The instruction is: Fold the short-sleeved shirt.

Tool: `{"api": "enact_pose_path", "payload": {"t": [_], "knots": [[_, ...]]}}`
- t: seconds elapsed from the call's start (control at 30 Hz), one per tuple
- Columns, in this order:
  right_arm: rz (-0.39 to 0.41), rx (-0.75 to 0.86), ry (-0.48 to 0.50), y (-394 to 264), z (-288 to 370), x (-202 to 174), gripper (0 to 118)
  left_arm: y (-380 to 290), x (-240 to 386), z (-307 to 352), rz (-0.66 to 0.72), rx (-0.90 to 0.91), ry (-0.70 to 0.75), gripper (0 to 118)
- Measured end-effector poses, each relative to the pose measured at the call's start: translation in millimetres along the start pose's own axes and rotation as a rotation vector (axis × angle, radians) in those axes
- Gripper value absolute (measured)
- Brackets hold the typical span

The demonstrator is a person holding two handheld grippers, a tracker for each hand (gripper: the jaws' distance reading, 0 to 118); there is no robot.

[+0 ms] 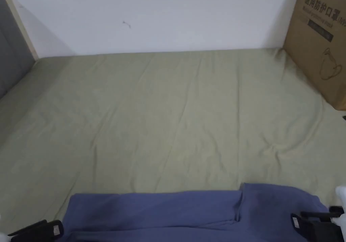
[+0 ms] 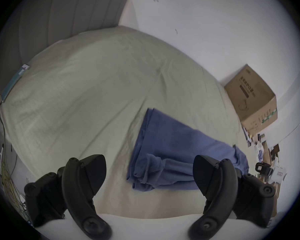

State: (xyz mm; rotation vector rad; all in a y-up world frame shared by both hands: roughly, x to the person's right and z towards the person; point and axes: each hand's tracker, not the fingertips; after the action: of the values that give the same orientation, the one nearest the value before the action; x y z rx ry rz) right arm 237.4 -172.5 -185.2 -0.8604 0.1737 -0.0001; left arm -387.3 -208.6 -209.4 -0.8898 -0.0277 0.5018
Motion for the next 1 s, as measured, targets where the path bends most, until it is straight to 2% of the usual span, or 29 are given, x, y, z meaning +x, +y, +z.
{"api": "enact_pose_path", "payload": {"t": [0.03,0.07,0.1,0.13,0.17,0.2,0.23,0.27,0.3,0.47,0.5,0.53,0.57,0.6,0.63,0.67,0.83,0.93,1.0], "knots": [[0.018,0.015,-0.002,4,4,-10,70,-1,2,8,0.005,0.009,-0.005,99],[0.038,0.040,-0.024,6,7,-23,70,-1,1,16,0.019,0.046,-0.021,99],[0.071,0.064,-0.045,7,6,-33,52,-3,1,22,0.025,0.072,-0.053,89],[0.092,0.080,-0.056,6,3,-41,31,-4,0,25,0.033,0.073,-0.069,73],[0.087,0.102,-0.077,5,1,-52,11,-8,-3,25,0.063,0.077,-0.093,52],[0.063,0.113,-0.064,4,0,-60,0,-10,-7,24,0.089,0.060,-0.131,19],[0.045,0.119,-0.012,4,-2,-68,0,-14,-13,22,0.127,0.047,-0.153,2],[0.028,0.131,0.030,3,-5,-76,0,-19,-19,23,0.166,0.057,-0.160,0],[0.008,0.146,0.032,1,-7,-85,0,-22,-23,20,0.184,0.040,-0.189,0],[0.053,0.170,0.032,-2,-17,-120,0,-32,-37,18,0.198,0.022,-0.178,0],[0.058,0.167,0.045,-2,-19,-124,0,-33,-41,15,0.223,0.023,-0.193,4],[0.057,0.170,0.057,-1,-20,-128,0,-33,-45,13,0.245,0.032,-0.194,22],[0.049,0.174,0.070,-1,-21,-132,0,-33,-48,11,0.271,0.037,-0.192,50],[0.052,0.166,0.088,0,-22,-135,0,-32,-51,7,0.285,0.029,-0.199,88],[0.059,0.163,0.092,0,-24,-139,0,-32,-54,0,0.309,0.023,-0.209,106],[0.067,0.163,0.092,0,-25,-143,0,-31,-57,-5,0.339,0.018,-0.217,109],[0.085,0.132,0.123,0,-31,-155,0,-31,-63,-40,0.449,-0.056,-0.322,108],[0.099,0.121,0.122,-1,-33,-161,0,-34,-61,-65,0.465,-0.131,-0.388,108],[0.104,0.114,0.127,-2,-34,-162,0,-32,-61,-69,0.455,-0.114,-0.394,109]]}}
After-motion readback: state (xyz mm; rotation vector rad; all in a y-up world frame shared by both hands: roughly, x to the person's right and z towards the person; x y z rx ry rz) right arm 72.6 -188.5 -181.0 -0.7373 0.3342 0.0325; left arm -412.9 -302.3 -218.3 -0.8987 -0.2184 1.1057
